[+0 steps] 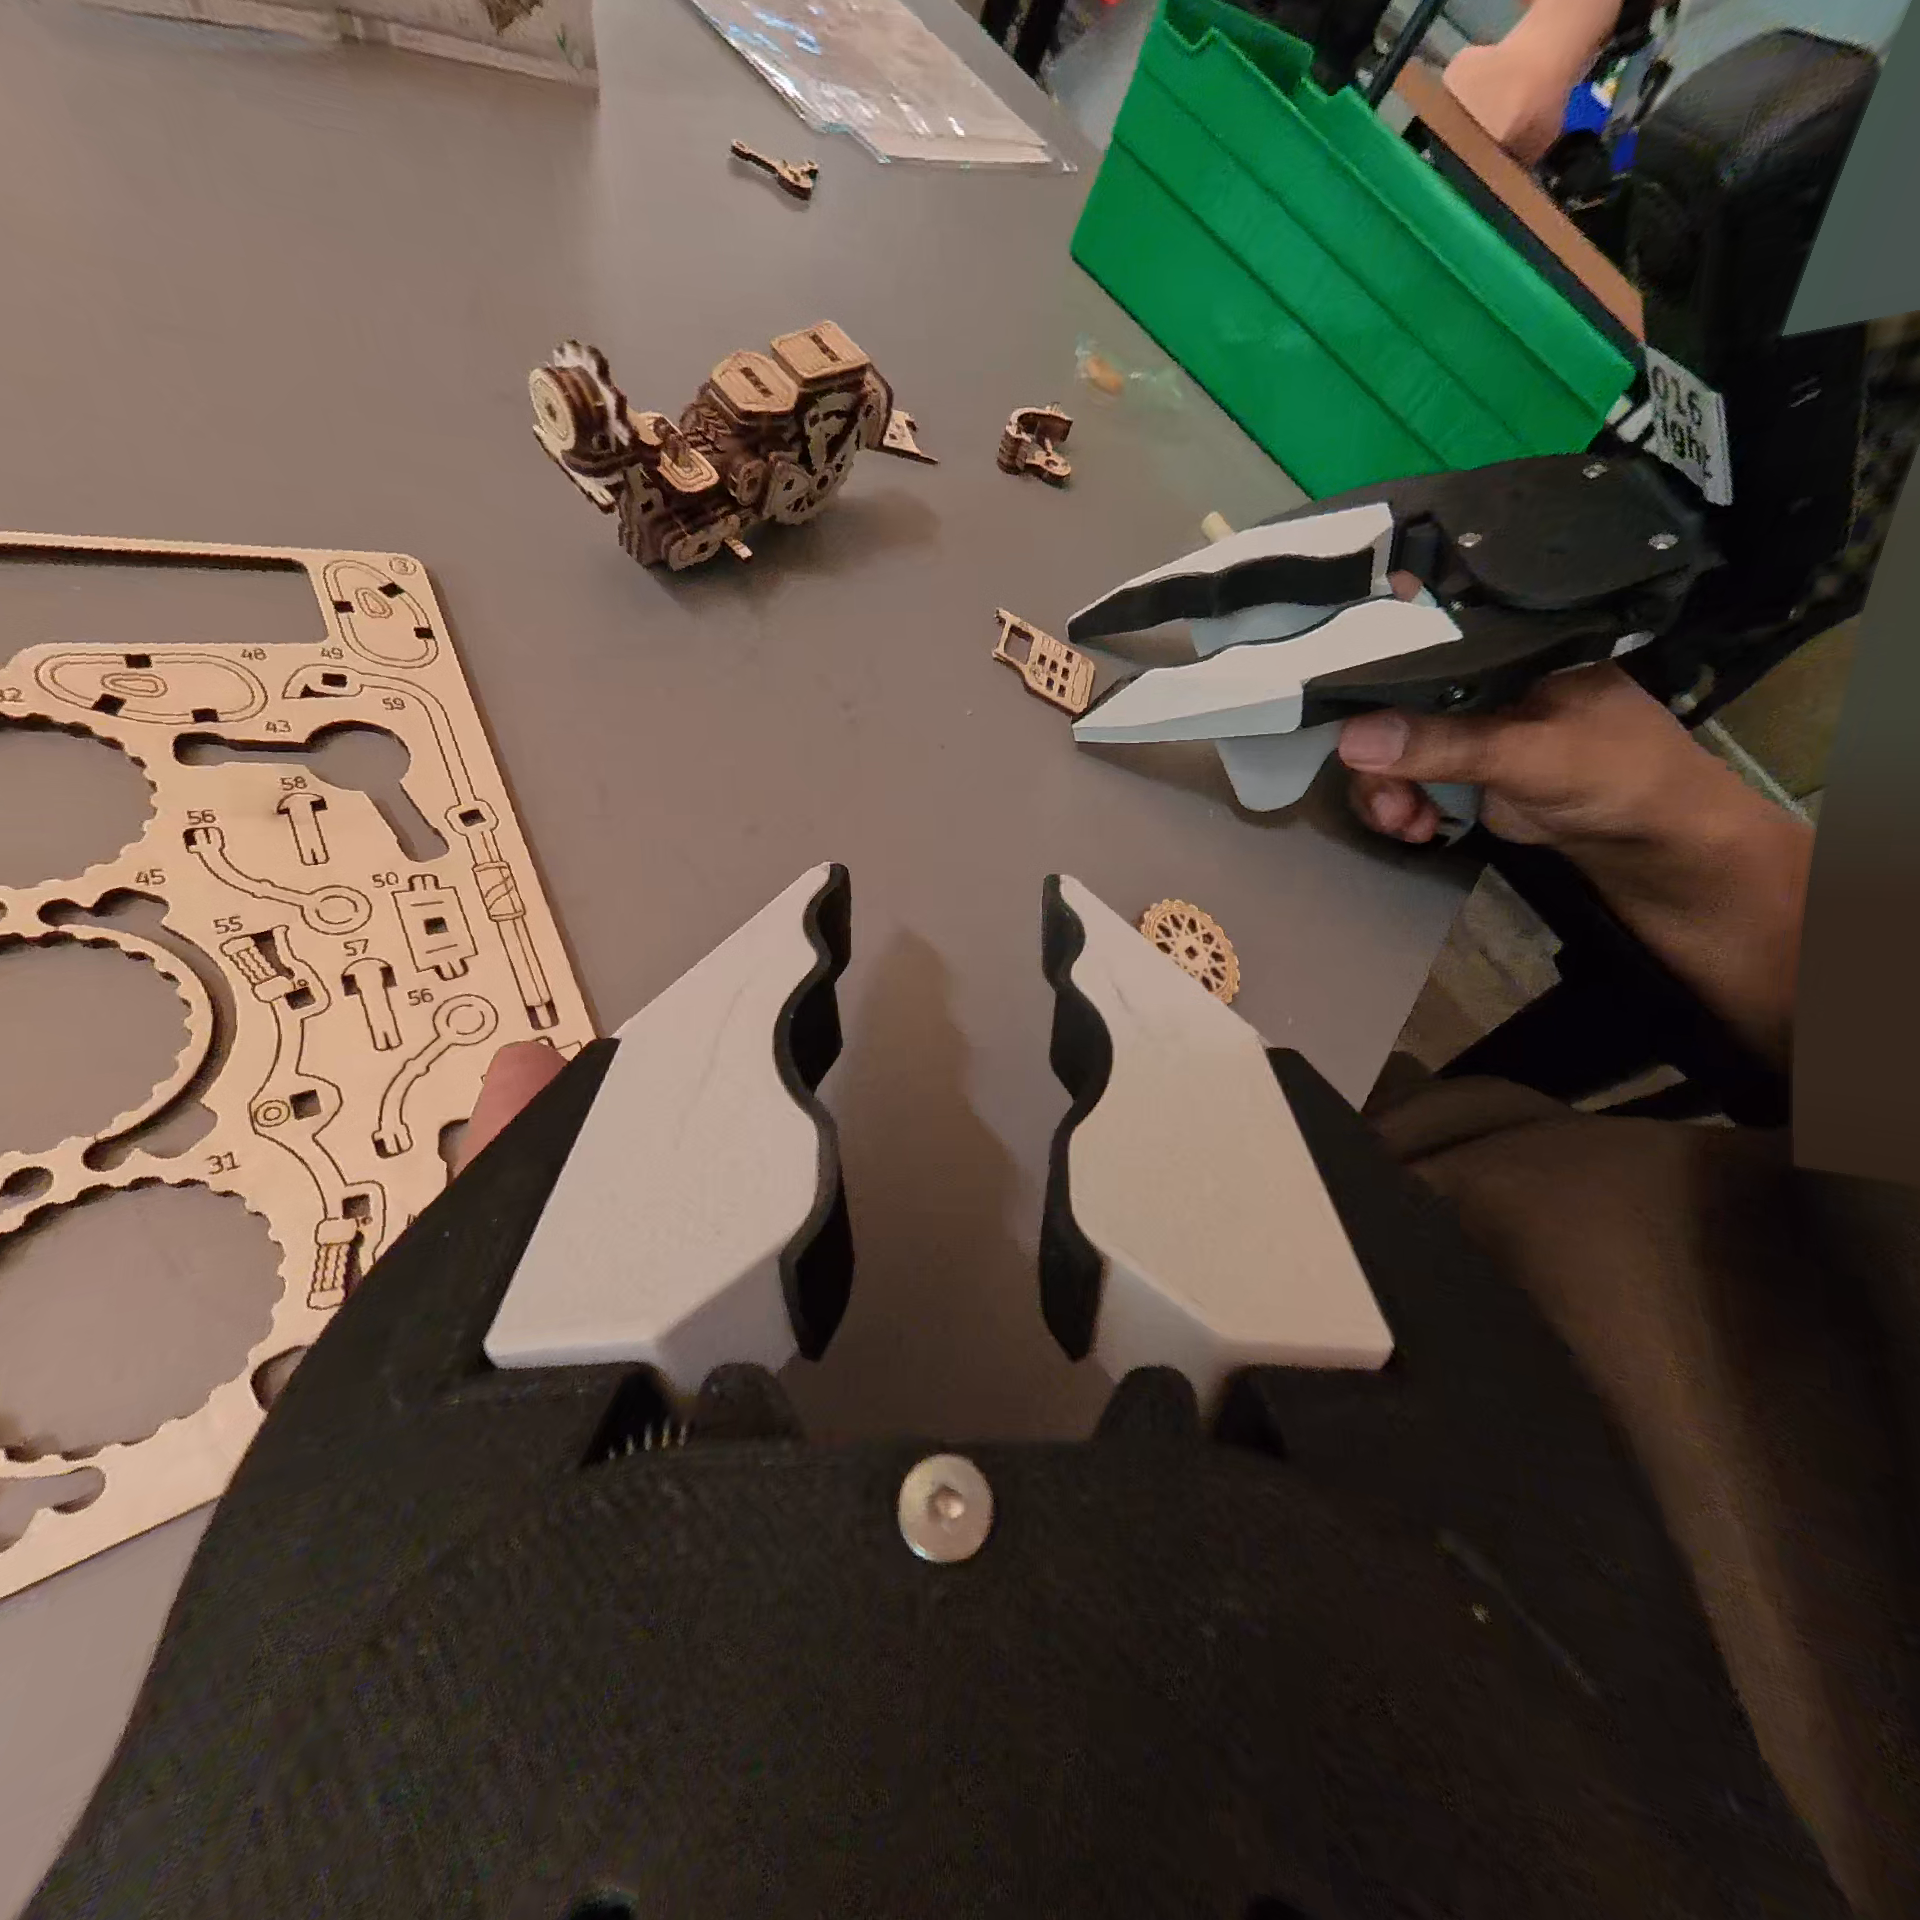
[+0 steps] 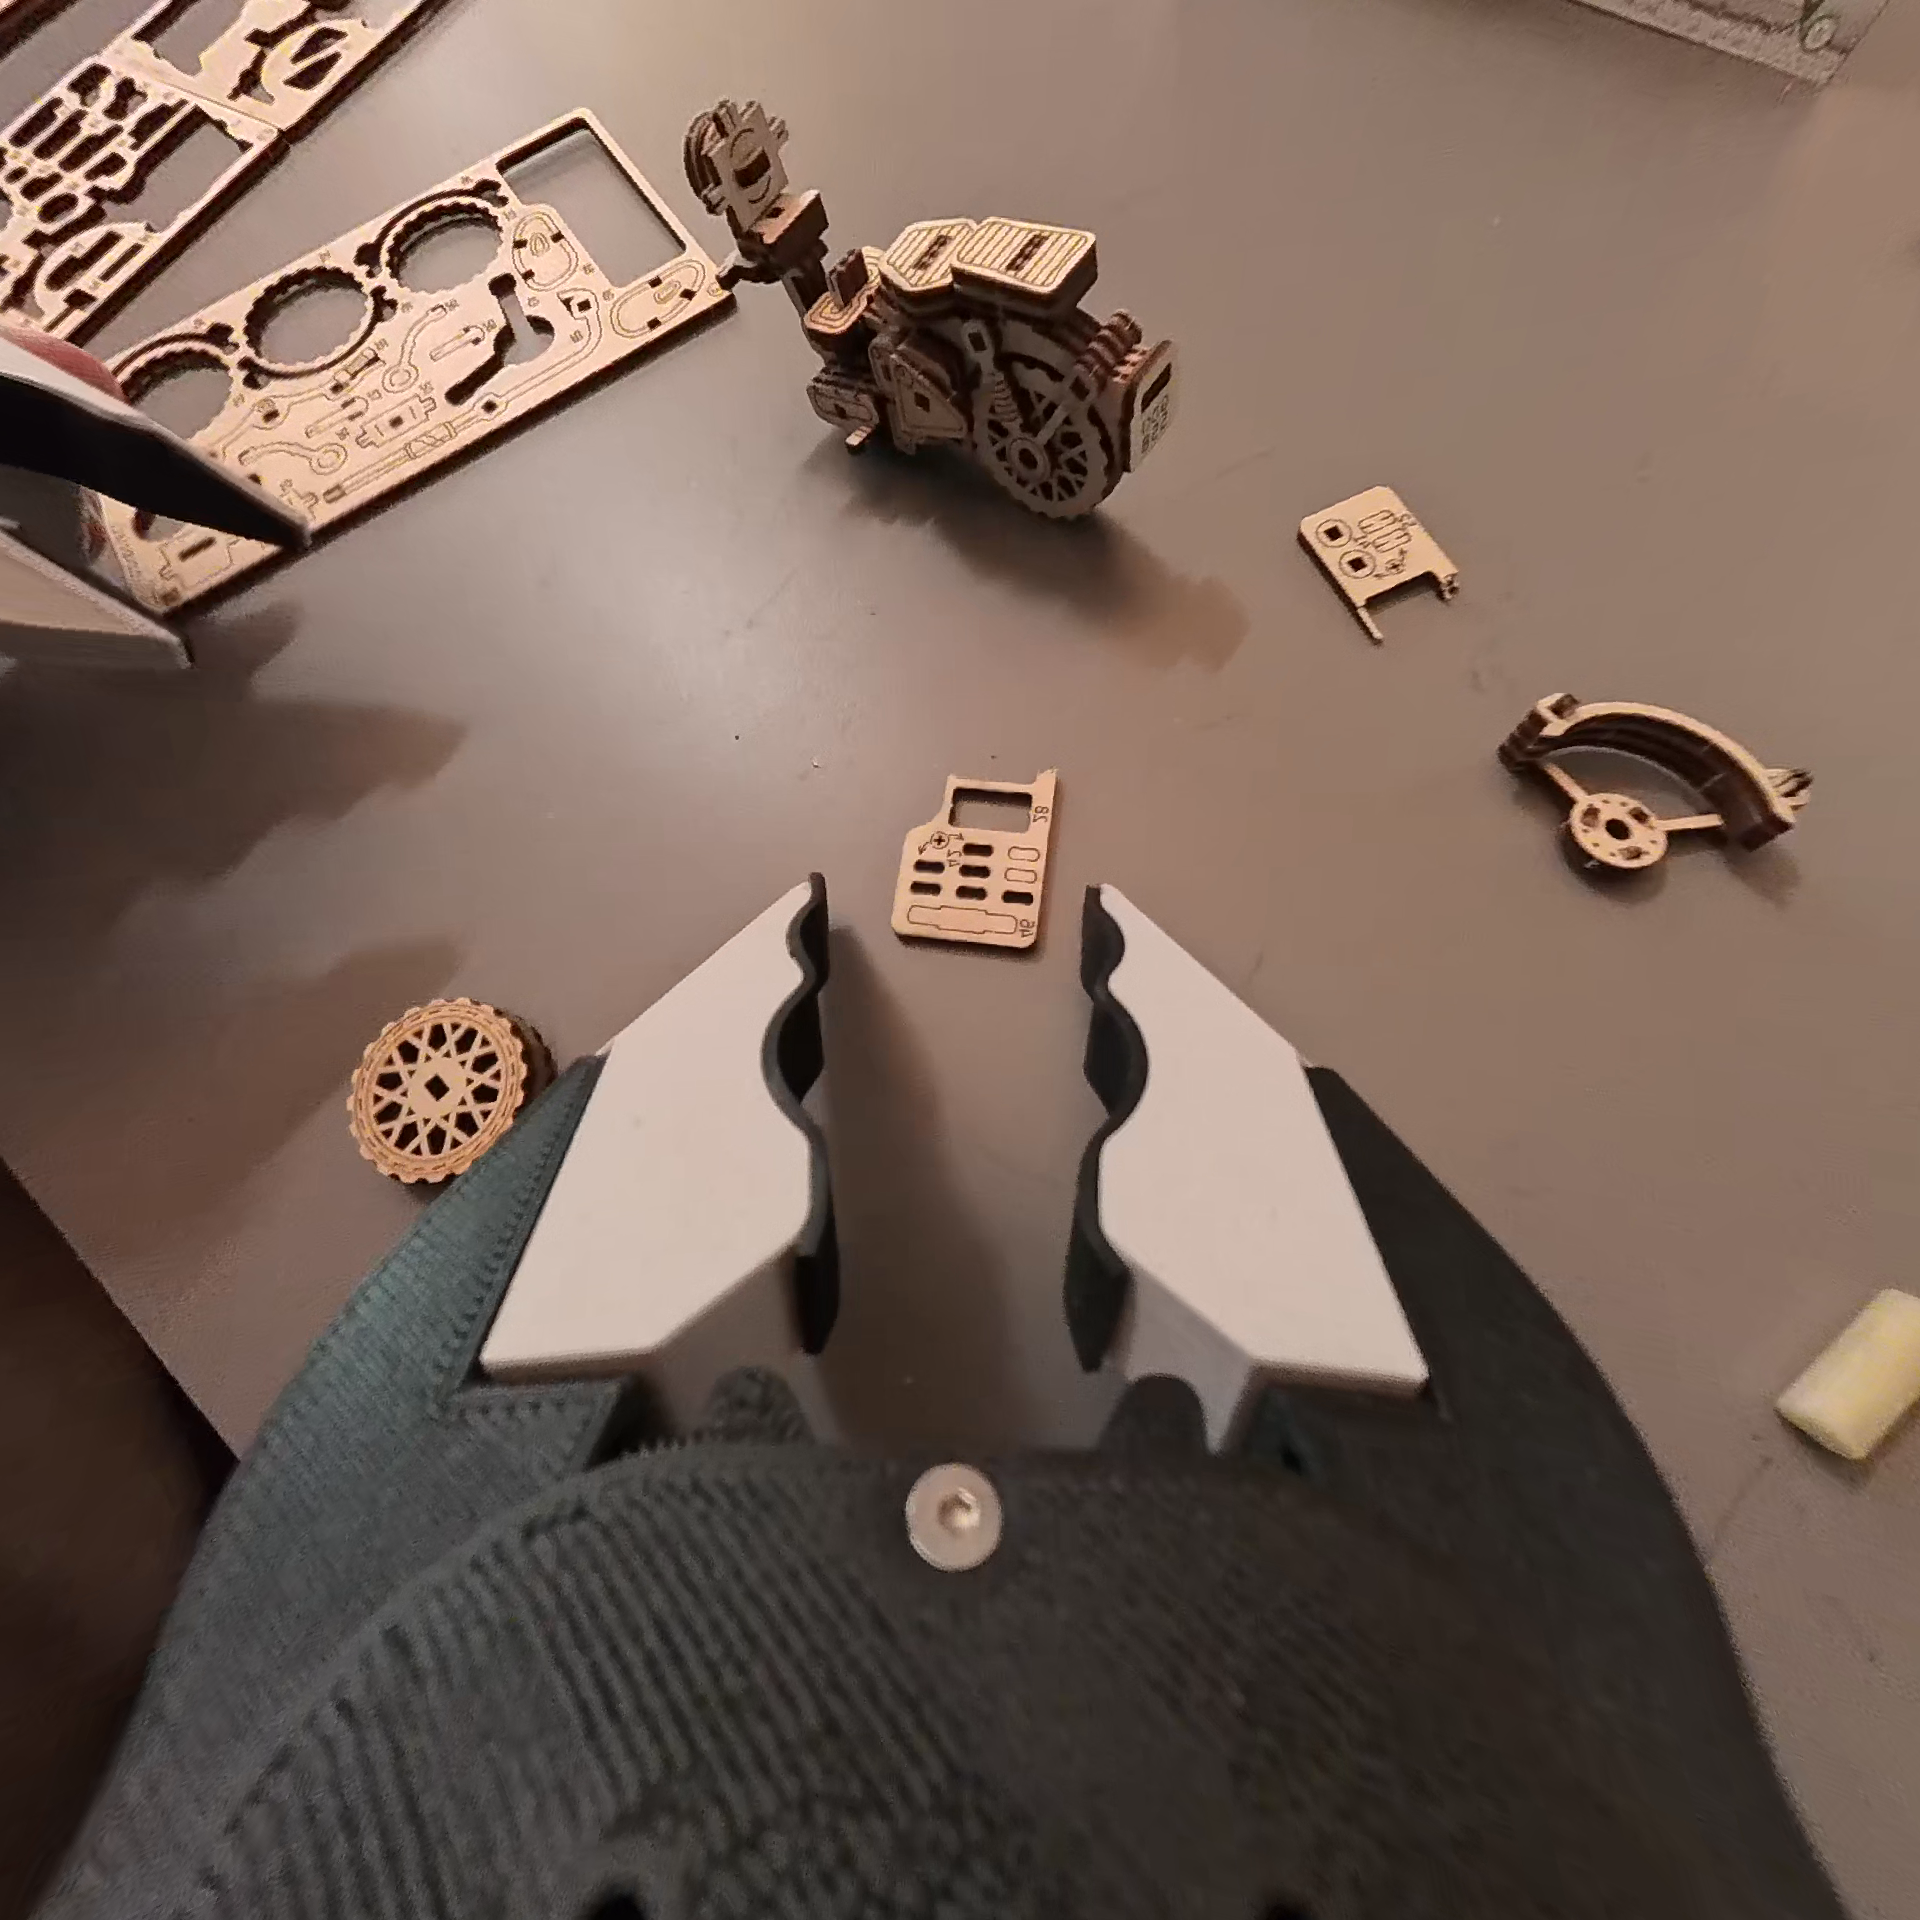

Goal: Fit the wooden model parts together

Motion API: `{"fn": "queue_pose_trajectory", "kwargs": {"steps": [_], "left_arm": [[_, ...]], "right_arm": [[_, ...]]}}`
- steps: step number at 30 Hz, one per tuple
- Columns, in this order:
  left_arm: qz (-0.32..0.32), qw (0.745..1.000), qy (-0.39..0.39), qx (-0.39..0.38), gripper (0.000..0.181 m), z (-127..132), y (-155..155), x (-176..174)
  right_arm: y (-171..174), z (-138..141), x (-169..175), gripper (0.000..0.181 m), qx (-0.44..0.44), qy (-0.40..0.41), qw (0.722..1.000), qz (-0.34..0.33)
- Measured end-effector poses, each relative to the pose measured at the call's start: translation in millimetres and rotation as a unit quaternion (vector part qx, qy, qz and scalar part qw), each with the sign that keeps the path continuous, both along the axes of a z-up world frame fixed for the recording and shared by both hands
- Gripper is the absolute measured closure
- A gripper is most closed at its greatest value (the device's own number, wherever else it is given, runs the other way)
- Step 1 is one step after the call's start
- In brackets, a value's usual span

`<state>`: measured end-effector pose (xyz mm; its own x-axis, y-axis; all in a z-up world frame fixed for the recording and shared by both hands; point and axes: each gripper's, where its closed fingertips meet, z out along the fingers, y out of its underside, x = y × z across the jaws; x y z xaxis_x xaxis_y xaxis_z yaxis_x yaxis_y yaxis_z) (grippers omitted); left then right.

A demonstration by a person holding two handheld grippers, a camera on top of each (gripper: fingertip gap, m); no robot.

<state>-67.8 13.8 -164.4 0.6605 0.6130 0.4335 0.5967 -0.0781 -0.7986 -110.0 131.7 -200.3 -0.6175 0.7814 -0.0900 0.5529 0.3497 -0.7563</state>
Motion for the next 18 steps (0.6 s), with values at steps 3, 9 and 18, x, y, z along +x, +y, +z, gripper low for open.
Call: {"fn": "queue_pose_trajectory", "kwargs": {"steps": [3, 9, 18], "left_arm": [[0.003, 1.0, -0.013, 0.014, 0.145, -0.3, -1.0, -3.1], [0.006, 1.0, -0.021, 0.022, 0.145, -0.5, -2.1, -6.6], [0.009, 1.0, -0.012, 0.02, 0.146, 1.1, -2.8, -7.2]], "right_arm": [[0.1, 0.3, -0.3, 0.133, -0.006, -0.003, 1.0, 0.0], [0.5, 0.6, -0.8, 0.134, -0.01, -0.005, 1.0, -0.002], [-6.7, 0.2, 7.4, 0.164, -0.013, -0.012, 0.999, 0.035]]}}
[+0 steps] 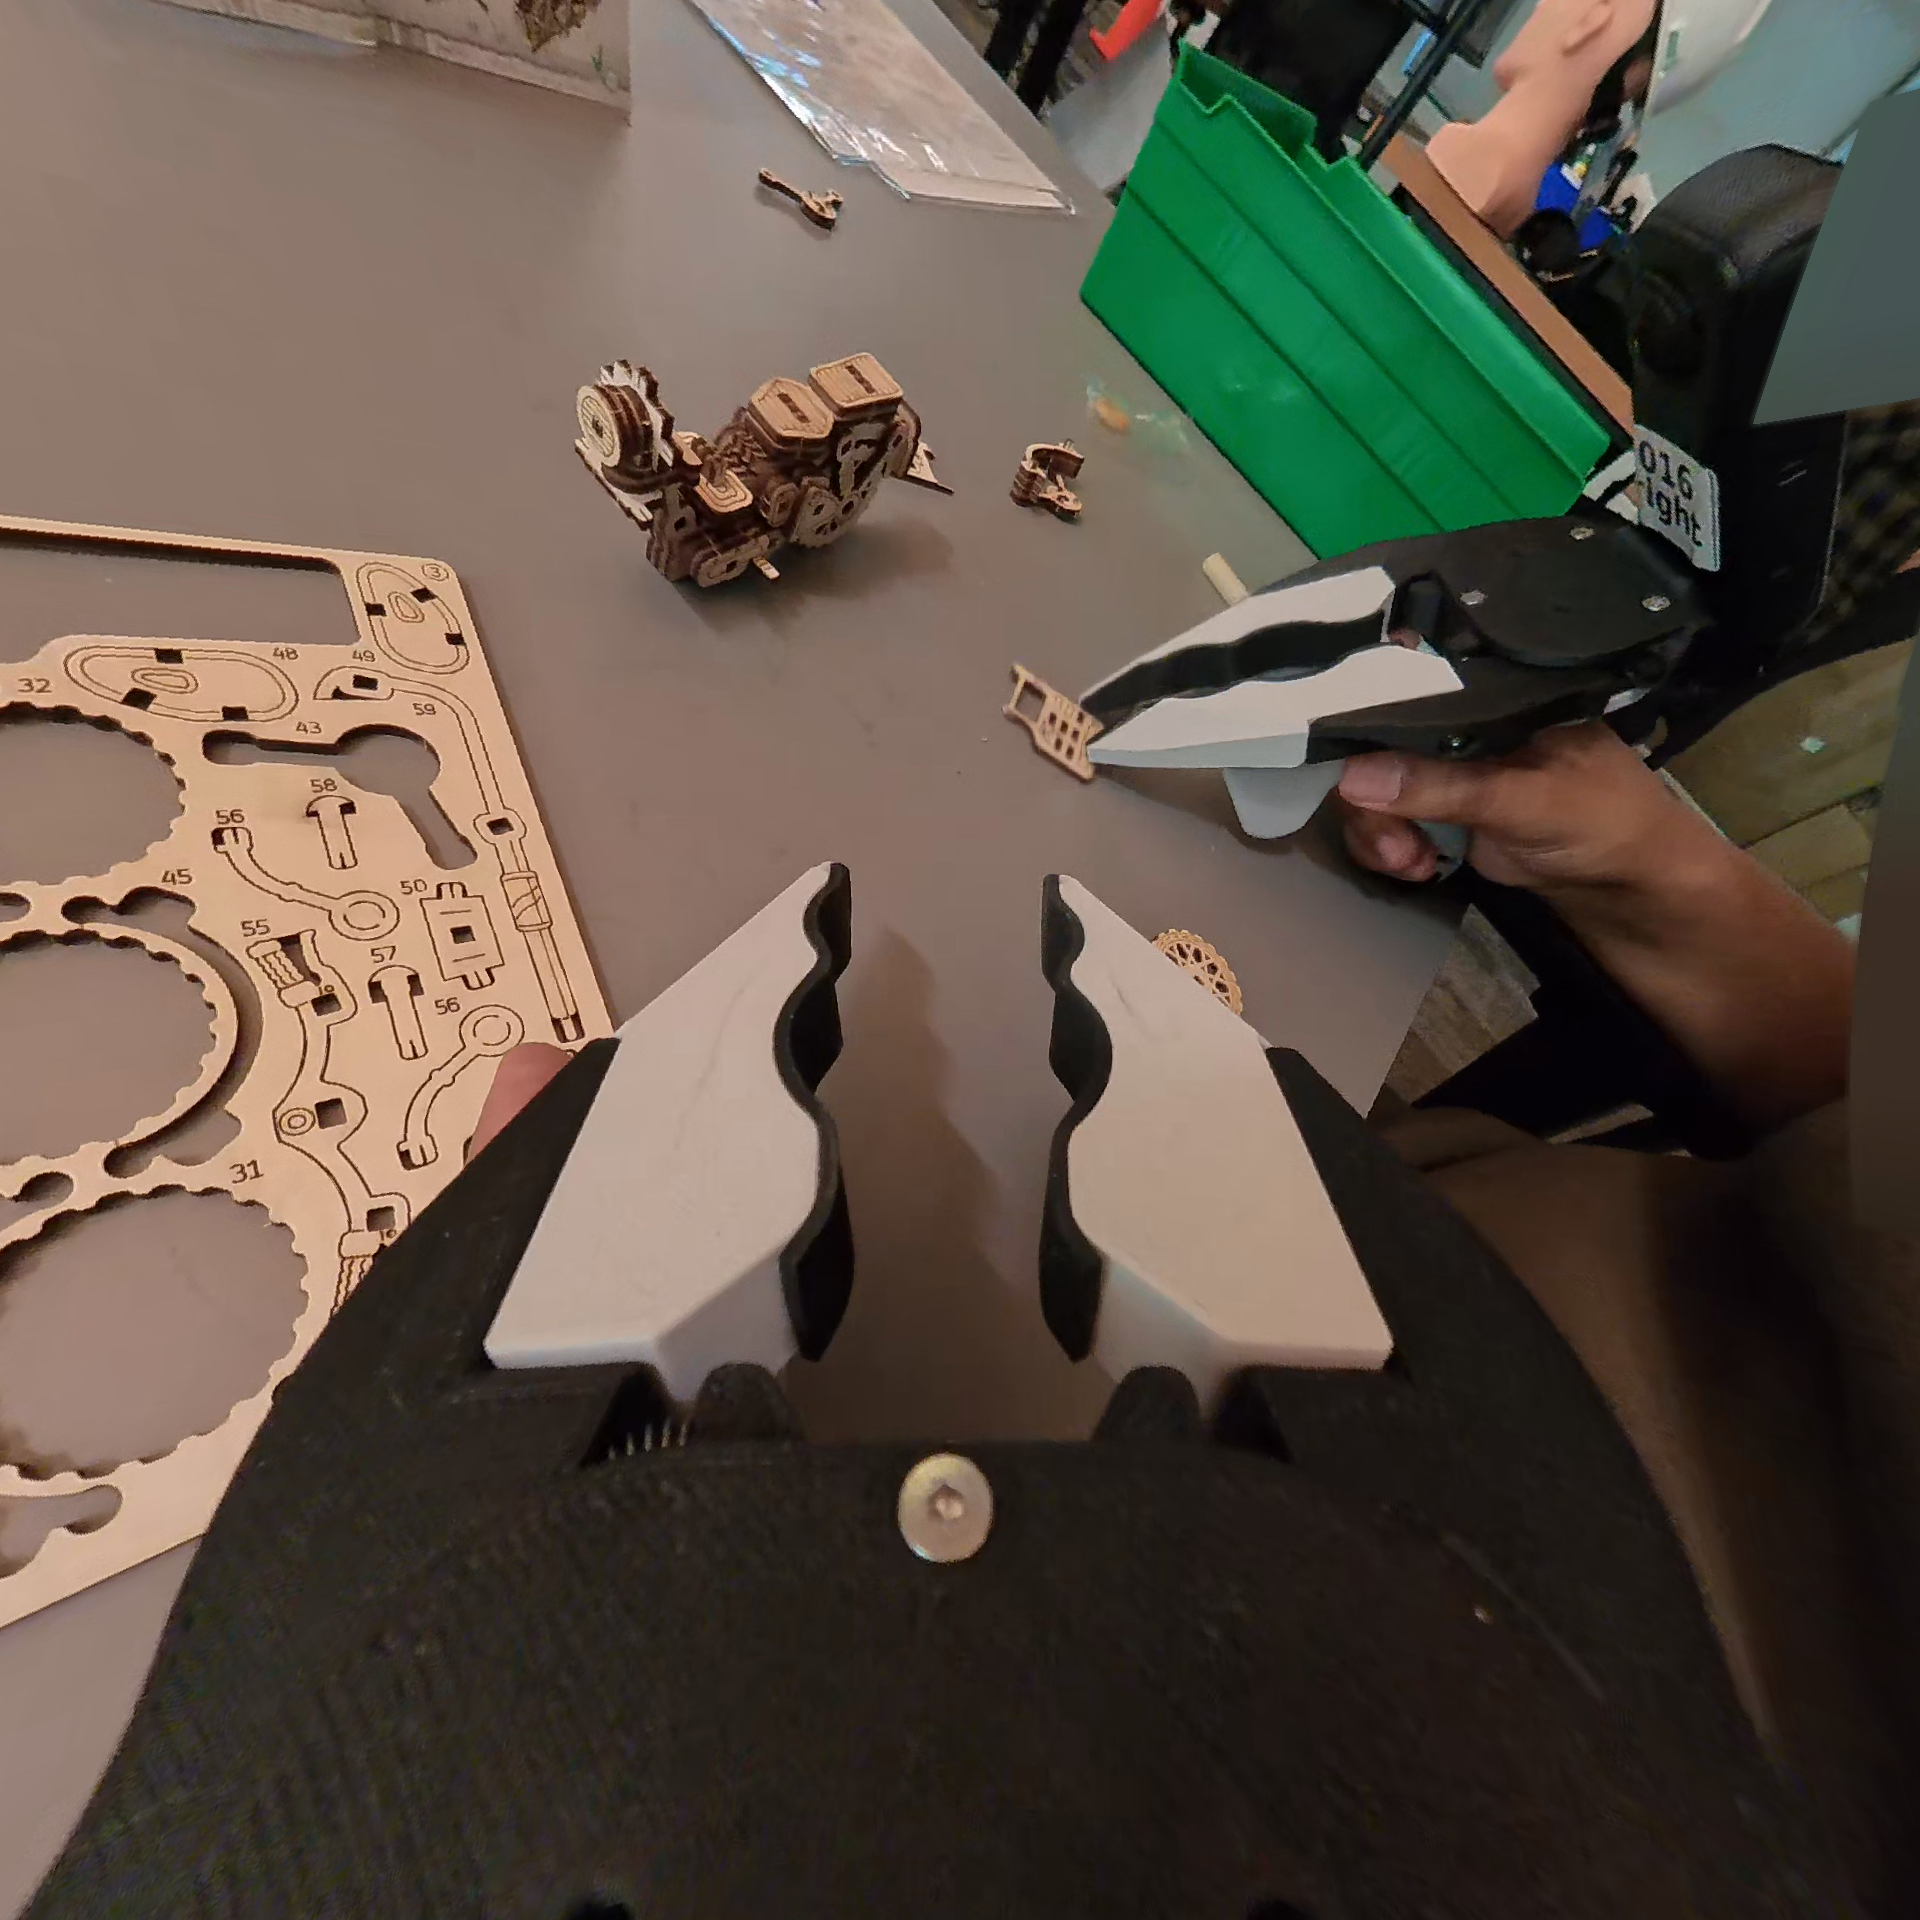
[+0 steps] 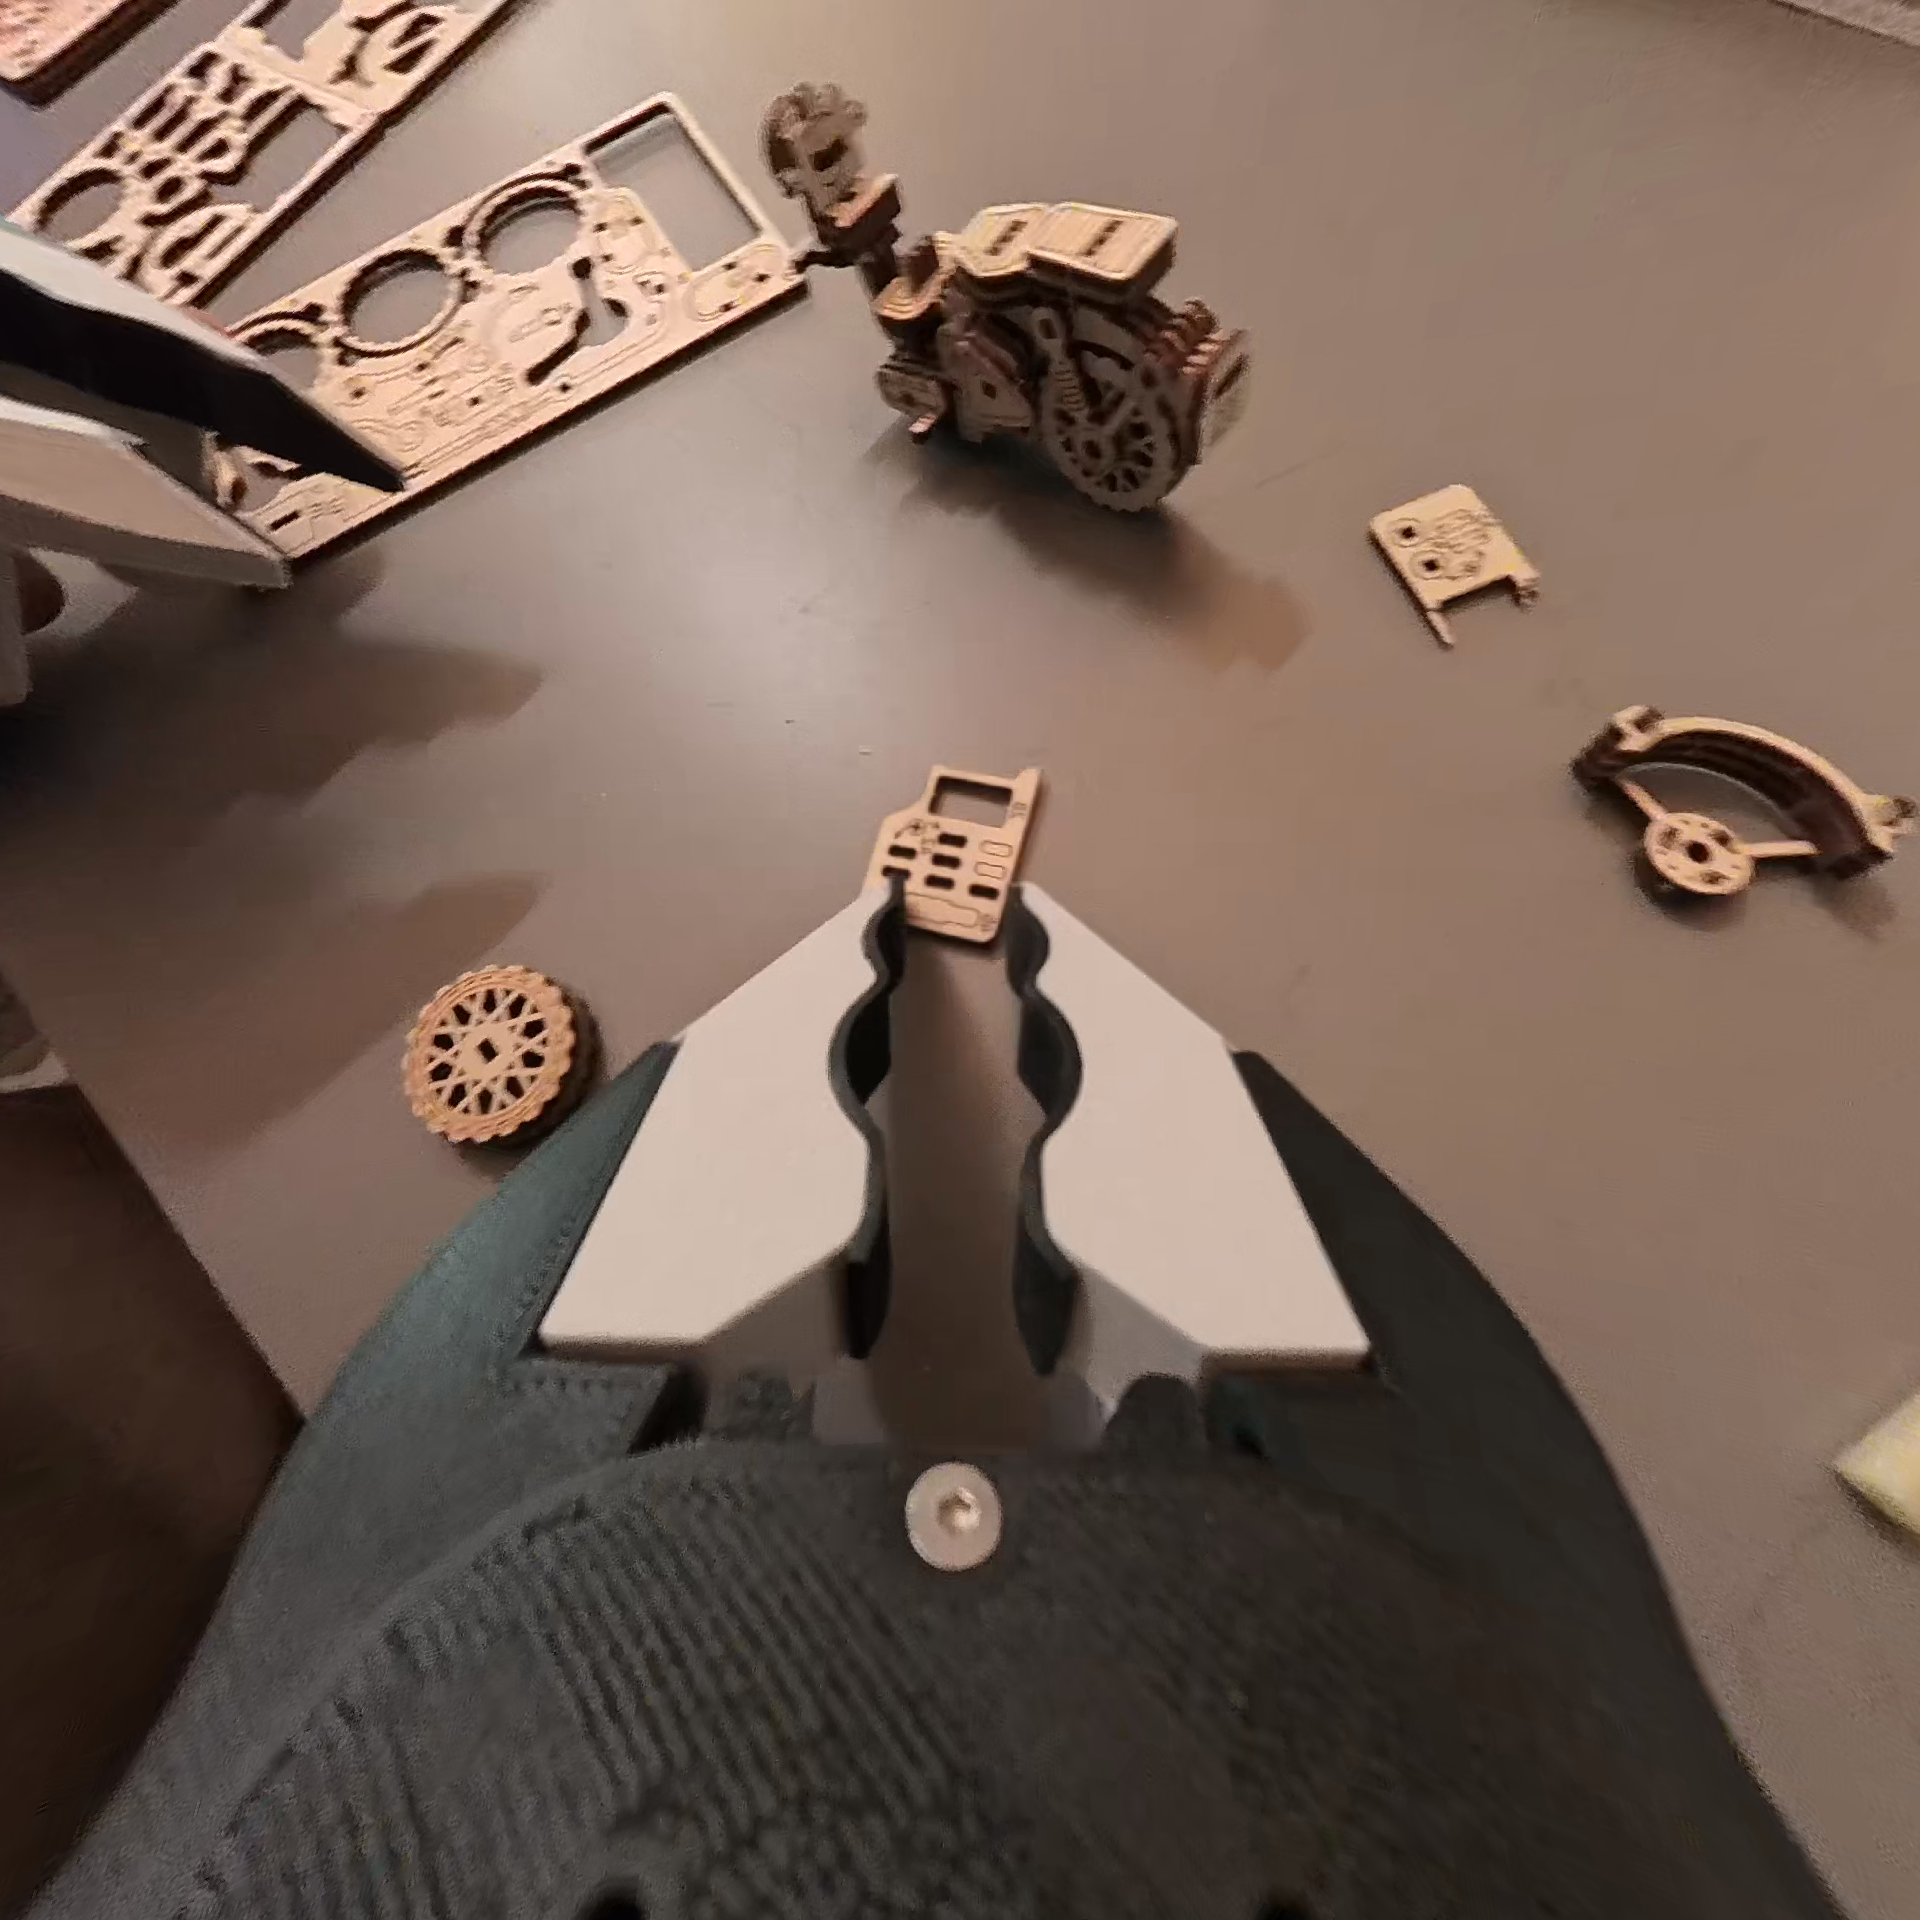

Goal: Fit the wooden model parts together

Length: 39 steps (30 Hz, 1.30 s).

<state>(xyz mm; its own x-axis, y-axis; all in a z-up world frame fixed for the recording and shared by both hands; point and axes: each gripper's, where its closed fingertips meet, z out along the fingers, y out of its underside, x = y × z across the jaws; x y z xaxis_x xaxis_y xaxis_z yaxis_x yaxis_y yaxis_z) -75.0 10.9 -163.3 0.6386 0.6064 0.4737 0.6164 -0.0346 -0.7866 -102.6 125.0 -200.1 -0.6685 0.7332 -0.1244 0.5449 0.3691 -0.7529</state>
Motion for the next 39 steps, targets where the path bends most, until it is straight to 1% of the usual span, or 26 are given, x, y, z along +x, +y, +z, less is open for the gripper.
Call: {"fn": "queue_pose_trajectory", "kwargs": {"steps": [3, 4, 7, 11, 14, 18, 20, 22, 25, 27, 31, 33, 36, 39], "left_arm": [[-0.003, 1.0, 0.006, -0.005, 0.146, 0.1, 0.8, 1.5], [-0.004, 1.0, 0.007, -0.007, 0.146, 0.1, 1.4, 2.4], [-0.009, 1.0, 0.013, -0.014, 0.146, 0.0, 2.7, 5.3], [-0.011, 1.0, 0.017, -0.018, 0.146, 0.1, 3.6, 7.4], [-0.012, 1.0, 0.019, -0.02, 0.146, 0.0, 4.1, 8.4], [-0.015, 0.999, 0.023, -0.025, 0.146, -0.1, 5.2, 9.8], [-0.017, 0.999, 0.024, -0.026, 0.146, -0.1, 5.8, 10.2], [-0.018, 0.999, 0.024, -0.027, 0.146, -0.2, 6.4, 10.9], [-0.02, 0.999, 0.025, -0.027, 0.146, -0.2, 7.4, 11.8], [-0.021, 0.999, 0.028, -0.029, 0.146, 0.0, 8.1, 12.7], [-0.028, 0.998, 0.038, -0.03, 0.146, 2.4, 11.8, 16.6], [-0.033, 0.998, 0.054, -0.024, 0.147, 8.7, 15.9, 19.8], [-0.043, 0.993, 0.108, -0.028, 0.148, 21.8, 21.4, 26.1], [-0.052, 0.979, 0.183, -0.08, 0.149, 25.2, 23.9, 31.3]], "right_arm": [[-4.5, 3.9, 2.6, 0.172, -0.005, 0.009, 1.0, 0.012], [-5.3, 5.2, 2.8, 0.169, -0.004, 0.015, 1.0, 0.014], [-8.7, 3.7, 5.6, 0.15, 0.003, 0.018, 1.0, 0.022], [-11.9, -0.1, 8.7, 0.139, 0.028, 0.028, 0.999, 0.033], [-11.4, -2.7, 8.9, 0.139, 0.053, 0.042, 0.997, 0.038], [-12.8, -2.4, 9.7, 0.141, 0.057, 0.048, 0.996, 0.044], [-13.6, -2.5, 10.6, 0.145, 0.054, 0.045, 0.996, 0.047], [-13.3, -2.5, 10.5, 0.153, 0.053, 0.044, 0.996, 0.047], [-14.6, -0.7, 11.4, 0.153, 0.05, 0.048, 0.996, 0.052], [-20.5, 8.4, 14.3, 0.153, 0.03, 0.063, 0.995, 0.067], [-45.0, 42.3, 33.7, 0.153, -0.066, 0.097, 0.985, 0.128], [-53.0, 53.5, 43.1, 0.154, -0.096, 0.107, 0.978, 0.152], [-60.0, 57.2, 53.4, 0.154, -0.11, 0.108, 0.972, 0.178], [-64.4, 53.0, 60.0, 0.154, -0.111, 0.092, 0.971, 0.193]]}}
